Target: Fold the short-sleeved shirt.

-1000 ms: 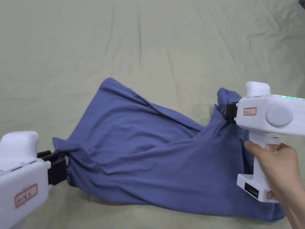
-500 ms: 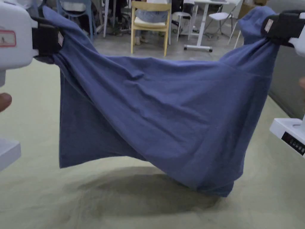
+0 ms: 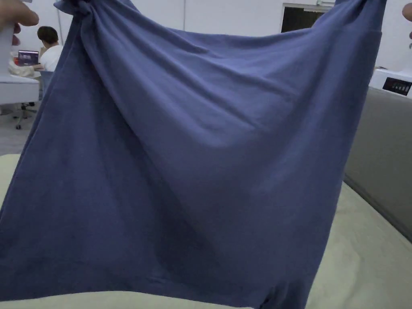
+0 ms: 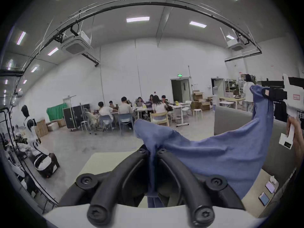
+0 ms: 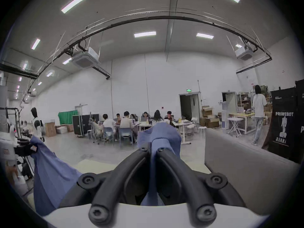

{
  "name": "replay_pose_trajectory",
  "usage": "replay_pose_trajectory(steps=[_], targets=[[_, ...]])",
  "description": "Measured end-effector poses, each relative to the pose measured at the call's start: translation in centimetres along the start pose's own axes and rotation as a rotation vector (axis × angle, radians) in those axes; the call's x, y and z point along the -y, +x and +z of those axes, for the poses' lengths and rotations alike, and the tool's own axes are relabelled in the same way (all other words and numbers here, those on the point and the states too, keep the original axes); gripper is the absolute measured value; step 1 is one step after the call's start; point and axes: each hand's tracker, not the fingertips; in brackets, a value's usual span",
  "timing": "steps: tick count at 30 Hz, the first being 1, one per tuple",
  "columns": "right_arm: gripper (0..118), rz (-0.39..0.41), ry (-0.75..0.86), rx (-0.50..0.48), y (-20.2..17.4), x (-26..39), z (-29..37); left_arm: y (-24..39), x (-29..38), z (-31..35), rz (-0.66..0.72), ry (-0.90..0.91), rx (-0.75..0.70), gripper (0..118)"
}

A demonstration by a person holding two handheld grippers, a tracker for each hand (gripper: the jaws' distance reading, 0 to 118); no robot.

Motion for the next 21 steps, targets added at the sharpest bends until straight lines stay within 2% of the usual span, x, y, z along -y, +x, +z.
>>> replay_pose_trajectory(steps=[3,8,12,15,19,21], targets=[[5,-0.009,0.016,0.036,-0.7,-1.9,-4.6,-1.0,-1.7,-4.1,-0.01,-0.017,-0.035,4],[5,0.022,0.051,0.085,-1.9,-4.1,-9.9,-3.3,-2.7,-10.7,0.012,-0.025,-0.088,4],[5,0.009,0.068,0.092,-2.2,-4.1,-12.3,-4.2,-0.6,-13.9,0.056,-0.04,-0.106,4],[5,0.042,0.066,0.102,-2.9,-1.8,-13.7,-4.2,2.2,-16.8,0.04,-0.067,-0.122,4],[5,0.066,-0.025,0.091,-2.7,5.1,-16.8,-2.9,8.7,-20.3,-0.092,-0.14,-0.162,4],[5,0.031,-0.103,0.092,-1.9,9.8,-18.3,-2.1,12.8,-22.3,-0.086,-0.203,-0.156,4]])
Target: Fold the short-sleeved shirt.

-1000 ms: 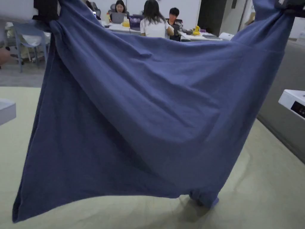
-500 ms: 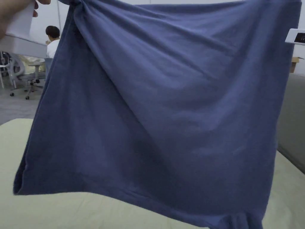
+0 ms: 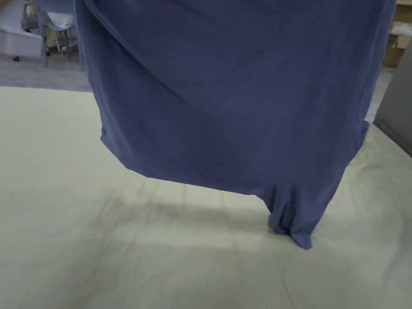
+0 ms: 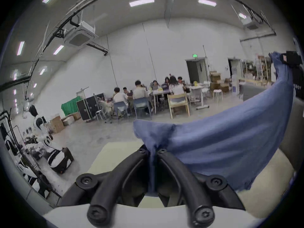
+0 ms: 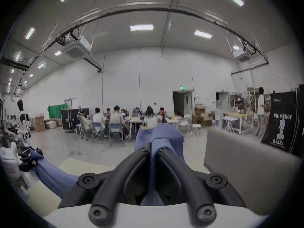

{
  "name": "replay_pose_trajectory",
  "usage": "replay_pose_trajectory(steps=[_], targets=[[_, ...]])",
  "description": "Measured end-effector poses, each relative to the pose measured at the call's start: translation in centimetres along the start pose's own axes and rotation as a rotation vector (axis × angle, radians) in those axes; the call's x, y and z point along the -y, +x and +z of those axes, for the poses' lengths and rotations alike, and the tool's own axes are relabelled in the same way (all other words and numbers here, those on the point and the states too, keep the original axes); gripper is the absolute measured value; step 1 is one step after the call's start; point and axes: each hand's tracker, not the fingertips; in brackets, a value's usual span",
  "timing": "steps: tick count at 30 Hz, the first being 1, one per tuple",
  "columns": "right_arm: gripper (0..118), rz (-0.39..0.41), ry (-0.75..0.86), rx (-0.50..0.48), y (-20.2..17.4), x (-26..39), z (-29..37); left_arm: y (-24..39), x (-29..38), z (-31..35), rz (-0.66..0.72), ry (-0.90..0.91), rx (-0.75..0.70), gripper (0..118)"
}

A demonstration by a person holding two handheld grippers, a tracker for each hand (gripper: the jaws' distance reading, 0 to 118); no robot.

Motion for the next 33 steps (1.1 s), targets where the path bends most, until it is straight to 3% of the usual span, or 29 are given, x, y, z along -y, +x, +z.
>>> replay_pose_trajectory(steps=[3,7,10,15,18,23,27,33], targets=[[5,-0.06,-0.105,-0.003,1.0,8.9,-2.4,2.1,6.4,-3.9,0.083,-0.095,0.034,4],[5,-0.074,-0.268,0.018,2.3,18.3,-4.6,3.8,13.1,-8.4,0.141,-0.271,0.095,4],[5,-0.129,-0.298,0.01,3.5,21.4,-4.8,4.4,15.6,-8.8,0.134,-0.278,0.092,4],[5,-0.122,-0.323,-0.002,4.5,25.5,-2.9,4.7,18.2,-7.4,0.149,-0.247,0.137,4],[5,-0.113,-0.33,-0.047,5.3,28.5,0.8,5.3,21.2,-5.0,0.13,-0.22,0.159,4],[5,-0.019,-0.355,-0.057,6.2,34.4,8.7,6.1,28.3,1.4,0.109,-0.198,0.19,4],[5,-0.093,-0.418,-0.079,7.4,39.6,16.3,7.1,34.7,7.1,0.131,-0.219,0.201,4],[5,-0.194,-0.464,-0.017,7.8,44.4,29.0,8.9,41.1,16.3,0.098,-0.293,0.189,4]])
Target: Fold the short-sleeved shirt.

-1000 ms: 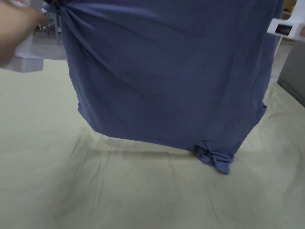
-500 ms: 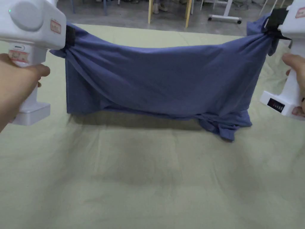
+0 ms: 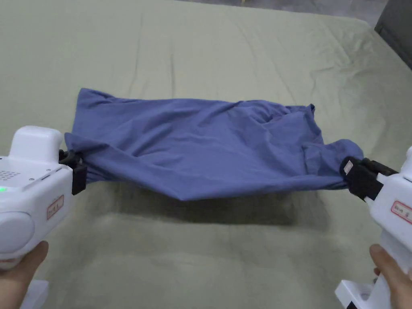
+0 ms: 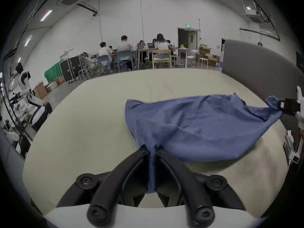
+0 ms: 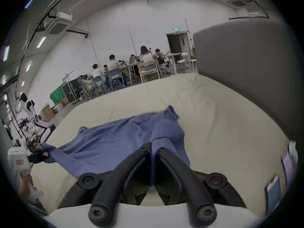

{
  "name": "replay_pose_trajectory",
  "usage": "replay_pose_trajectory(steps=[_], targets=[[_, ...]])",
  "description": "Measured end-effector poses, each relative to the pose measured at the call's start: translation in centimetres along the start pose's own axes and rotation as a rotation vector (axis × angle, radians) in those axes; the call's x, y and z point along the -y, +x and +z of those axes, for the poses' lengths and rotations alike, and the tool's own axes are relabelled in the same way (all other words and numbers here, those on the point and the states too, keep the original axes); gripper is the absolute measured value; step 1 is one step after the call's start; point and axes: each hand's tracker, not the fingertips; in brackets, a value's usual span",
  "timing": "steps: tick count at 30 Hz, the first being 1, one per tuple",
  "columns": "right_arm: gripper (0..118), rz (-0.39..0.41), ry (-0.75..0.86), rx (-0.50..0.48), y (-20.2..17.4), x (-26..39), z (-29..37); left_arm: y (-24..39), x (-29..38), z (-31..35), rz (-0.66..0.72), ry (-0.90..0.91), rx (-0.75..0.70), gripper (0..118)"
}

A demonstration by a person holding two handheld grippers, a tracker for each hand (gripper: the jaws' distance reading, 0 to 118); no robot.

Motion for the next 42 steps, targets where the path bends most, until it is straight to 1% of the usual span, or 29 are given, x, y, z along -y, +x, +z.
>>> replay_pose_trajectory(steps=[4,5,7,10,14,16,18,21,25,26,27,28,29,30,31,34,35,36,37,38,39,40,41,42], targets=[[5,-0.021,-0.039,0.014,0.7,4.8,5.8,0.9,3.9,4.8,0.02,-0.055,-0.003,4],[5,-0.036,-0.036,0.015,1.0,5.9,7.2,1.0,4.9,6.1,0.022,-0.057,-0.003,4],[5,-0.03,-0.051,0.034,1.2,7.6,9.9,1.1,6.3,8.2,0.026,-0.073,-0.007,4],[5,-0.055,-0.071,0.057,1.9,9.9,13.7,1.6,8.4,10.9,-0.031,-0.094,-0.022,4],[5,-0.053,-0.12,0.088,2.3,12.3,17.9,1.7,10.4,13.3,-0.042,-0.145,-0.026,4],[5,-0.073,-0.136,0.081,2.2,13.4,19.7,1.7,11.6,14.3,-0.038,-0.173,-0.023,4],[5,-0.05,-0.173,0.096,1.8,14.4,20.6,1.7,12.9,14.7,-0.054,-0.2,-0.032,4],[5,-0.049,-0.228,0.094,1.7,15.9,20.4,2.0,14.0,14.4,-0.073,-0.237,-0.033,4],[5,-0.052,-0.244,0.099,1.3,15.3,20.0,1.5,14.4,14.1,-0.026,-0.275,-0.001,4],[6,-0.045,-0.284,0.1,1.3,14.7,19.6,1.4,14.2,14.3,-0.015,-0.29,0.012,6],[25,-0.061,-0.32,0.12,1.2,14.4,19.3,1.3,13.9,14.5,0.002,-0.307,0.009,18],[87,-0.045,-0.357,0.118,1.3,14.1,19.0,1.1,13.8,14.9,0.012,-0.314,0.015,61],[114,-0.053,-0.337,0.082,1.6,13.8,19.5,0.8,13.5,16.0,0.018,-0.31,0.03,84],[118,-0.051,-0.32,0.086,1.4,13.3,20.2,0.7,13.2,17.0,0.022,-0.299,0.028,85],[118,-0.036,-0.306,0.098,1.0,12.4,21.0,0.7,12.7,18.3,0.014,-0.286,0.011,85],[118,0.05,-0.263,0.115,0.4,10.4,22.5,0.5,11.6,21.9,-0.019,-0.239,-0.026,85],[118,0.078,-0.258,0.125,0.0,9.9,22.4,0.5,11.1,23.0,-0.025,-0.221,-0.004,85],[117,0.103,-0.257,0.114,-0.3,9.7,22.2,0.5,10.9,23.8,-0.023,-0.194,0.026,84],[94,0.128,-0.238,0.055,-0.6,9.6,22.1,0.6,10.8,24.4,-0.012,-0.163,0.058,69],[37,0.137,-0.25,0.039,-0.9,9.5,21.6,0.2,11.7,24.1,0.0,-0.143,0.07,28],[2,0.129,-0.28,0.072,-1.1,9.7,20.5,0.4,11.9,23.6,0.023,-0.136,0.045,0],[2,0.117,-0.25,0.136,-1.2,10.2,20.4,0.6,12.3,23.5,0.051,-0.107,-0.004,0],[2,0.101,-0.27,0.058,-0.6,11.2,19.9,0.5,12.3,23.1,0.047,-0.148,0.034,0],[2,0.097,-0.309,0.026,-0.8,11.3,19.7,1.2,12.2,22.9,0.044,-0.173,0.029,0]])
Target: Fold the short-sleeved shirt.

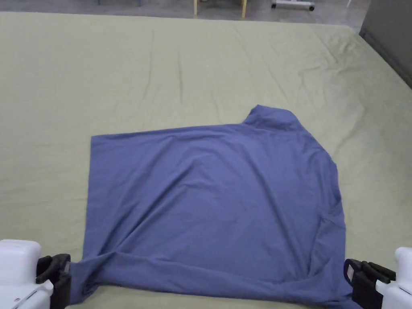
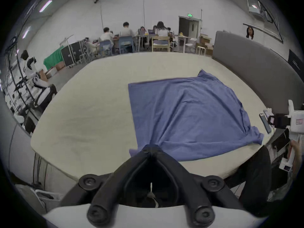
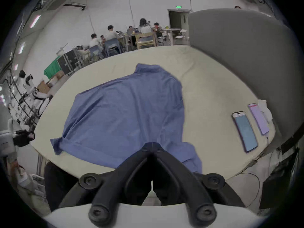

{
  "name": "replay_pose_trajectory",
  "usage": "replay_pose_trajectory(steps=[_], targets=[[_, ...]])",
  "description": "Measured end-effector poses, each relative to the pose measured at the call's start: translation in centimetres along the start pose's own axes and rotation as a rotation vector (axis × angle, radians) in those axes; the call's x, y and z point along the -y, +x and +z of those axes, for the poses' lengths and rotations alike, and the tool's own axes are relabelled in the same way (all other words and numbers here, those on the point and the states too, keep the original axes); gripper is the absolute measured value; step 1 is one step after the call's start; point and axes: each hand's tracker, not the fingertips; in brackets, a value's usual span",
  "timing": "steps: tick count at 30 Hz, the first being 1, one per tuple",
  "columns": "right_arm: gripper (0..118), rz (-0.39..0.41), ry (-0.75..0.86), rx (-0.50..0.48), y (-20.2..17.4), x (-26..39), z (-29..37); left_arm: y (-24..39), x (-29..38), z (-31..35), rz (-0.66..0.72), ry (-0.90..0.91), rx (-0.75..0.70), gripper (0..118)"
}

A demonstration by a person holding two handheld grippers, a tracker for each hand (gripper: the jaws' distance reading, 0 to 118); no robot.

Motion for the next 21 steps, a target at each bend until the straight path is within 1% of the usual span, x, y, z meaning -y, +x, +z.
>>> replay_pose_trajectory(steps=[1,2,6,7,8,9,10,13,16,19,20,21], targets=[[2,-0.007,0.017,0.018,-0.3,0.3,0.0,0.4,0.5,-0.2,-0.009,0.008,-0.038,0],[2,-0.013,0.029,-0.001,-0.1,0.3,0.1,0.6,0.9,-0.3,-0.021,0.001,-0.036,0],[2,-0.001,0.013,-0.012,-0.4,0.7,-0.2,0.5,2.1,-1.6,-0.026,-0.065,-0.038,0],[2,-0.022,0.009,-0.001,-0.2,0.6,-0.2,0.2,2.4,-2.2,-0.014,-0.074,-0.038,19],[2,-0.026,0.002,-0.007,-0.2,0.7,-0.3,-0.4,2.6,-2.8,0.015,-0.087,-0.038,63],[2,-0.034,-0.003,-0.015,-0.2,0.9,-0.4,-0.8,2.7,-3.9,0.046,-0.121,-0.012,96],[2,-0.04,-0.01,-0.023,-0.2,1.1,-0.5,-1.3,2.8,-5.4,0.074,-0.174,0.004,98],[2,-0.034,-0.043,-0.03,-0.6,1.3,-0.8,-1.9,2.4,-7.9,0.084,-0.181,0.004,98],[2,-0.034,-0.062,-0.036,-0.7,1.8,-1.1,-2.4,2.1,-10.7,0.094,-0.231,0.003,98],[2,-0.036,-0.09,-0.035,-0.6,2.0,-1.7,-2.8,2.2,-12.8,0.118,-0.293,0.047,97],[2,-0.035,-0.101,-0.031,-0.6,2.0,-1.8,-2.8,2.2,-12.6,0.114,-0.274,0.076,83],[2,-0.032,-0.109,-0.026,-0.7,2.1,-2.0,-2.7,2.1,-12.3,0.108,-0.235,0.098,44]])
